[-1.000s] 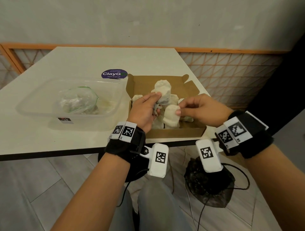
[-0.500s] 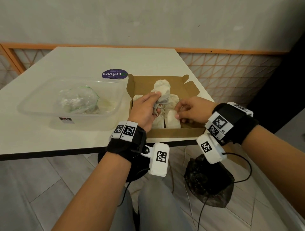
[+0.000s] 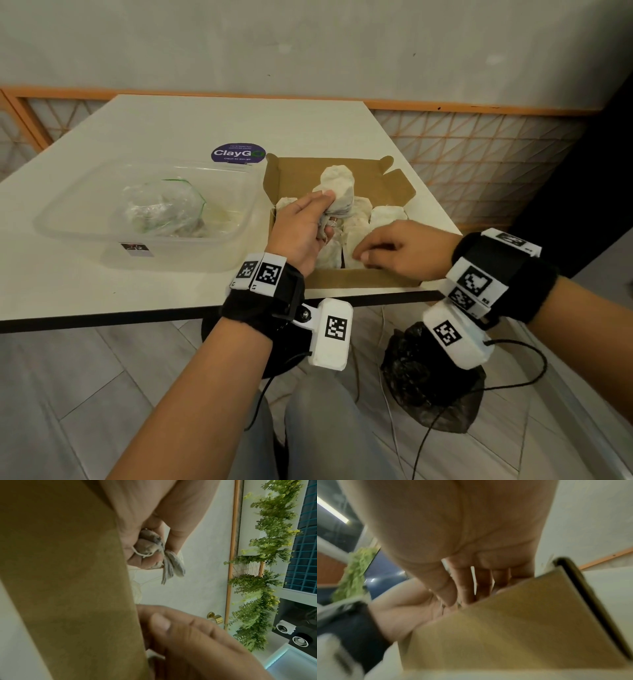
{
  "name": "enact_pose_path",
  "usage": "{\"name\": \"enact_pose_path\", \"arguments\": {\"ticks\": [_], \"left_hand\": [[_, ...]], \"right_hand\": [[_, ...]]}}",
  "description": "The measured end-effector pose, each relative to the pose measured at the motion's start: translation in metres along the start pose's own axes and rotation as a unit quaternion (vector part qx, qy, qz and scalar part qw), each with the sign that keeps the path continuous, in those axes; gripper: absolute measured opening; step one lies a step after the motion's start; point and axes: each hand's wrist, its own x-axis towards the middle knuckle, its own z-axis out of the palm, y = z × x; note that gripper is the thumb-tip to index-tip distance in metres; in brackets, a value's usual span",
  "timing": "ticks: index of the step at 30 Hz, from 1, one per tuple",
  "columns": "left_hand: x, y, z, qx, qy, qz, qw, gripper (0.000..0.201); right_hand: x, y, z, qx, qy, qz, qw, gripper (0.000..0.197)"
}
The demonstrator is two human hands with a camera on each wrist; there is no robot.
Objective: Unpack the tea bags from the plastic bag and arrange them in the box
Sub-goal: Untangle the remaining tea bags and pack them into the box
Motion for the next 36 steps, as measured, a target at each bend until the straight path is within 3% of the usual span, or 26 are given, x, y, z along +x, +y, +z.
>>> {"name": "enact_pose_path", "arguments": {"ticks": [2, 4, 6, 10, 14, 19, 24, 29, 36], "left_hand": [[0.0, 0.0, 0.0, 0.005, -0.005, 0.004, 1.0, 0.01], [-0.001, 0.001, 0.0, 0.009, -0.01, 0.009, 1.0, 0.01], [-0.001, 0.001, 0.001, 0.014, -0.018, 0.01, 1.0, 0.008], [-0.004, 0.002, 0.001, 0.024, -0.023, 0.005, 0.999, 0.01], [-0.004, 0.005, 0.001, 0.0, 0.003, 0.006, 1.0, 0.016], [-0.005, 0.009, -0.005, -0.106, 0.004, 0.001, 0.994, 0.021], [-0.007, 0.015, -0.012, -0.194, -0.008, 0.0, 0.981, 0.017], [-0.007, 0.033, -0.014, -0.185, -0.033, 0.021, 0.982, 0.018], [-0.007, 0.082, -0.019, -0.189, -0.069, 0.103, 0.974, 0.014]], "right_hand": [[0.006, 0.001, -0.006, 0.156, 0.092, 0.022, 0.983, 0.025], [0.012, -0.001, -0.011, 0.323, 0.176, 0.045, 0.929, 0.027], [0.019, -0.003, -0.012, 0.397, 0.191, 0.058, 0.896, 0.028], [0.024, -0.004, -0.011, 0.375, 0.17, 0.049, 0.91, 0.008], [0.02, 0.008, -0.014, 0.376, 0.178, 0.067, 0.907, 0.013], [0.011, 0.017, -0.014, 0.374, 0.154, 0.073, 0.912, 0.01], [0.012, 0.02, -0.011, 0.368, 0.186, 0.088, 0.907, 0.009], [0.015, 0.025, -0.008, 0.353, 0.217, 0.101, 0.904, 0.011], [0.015, 0.032, -0.013, 0.355, 0.27, 0.118, 0.887, 0.015]]}}
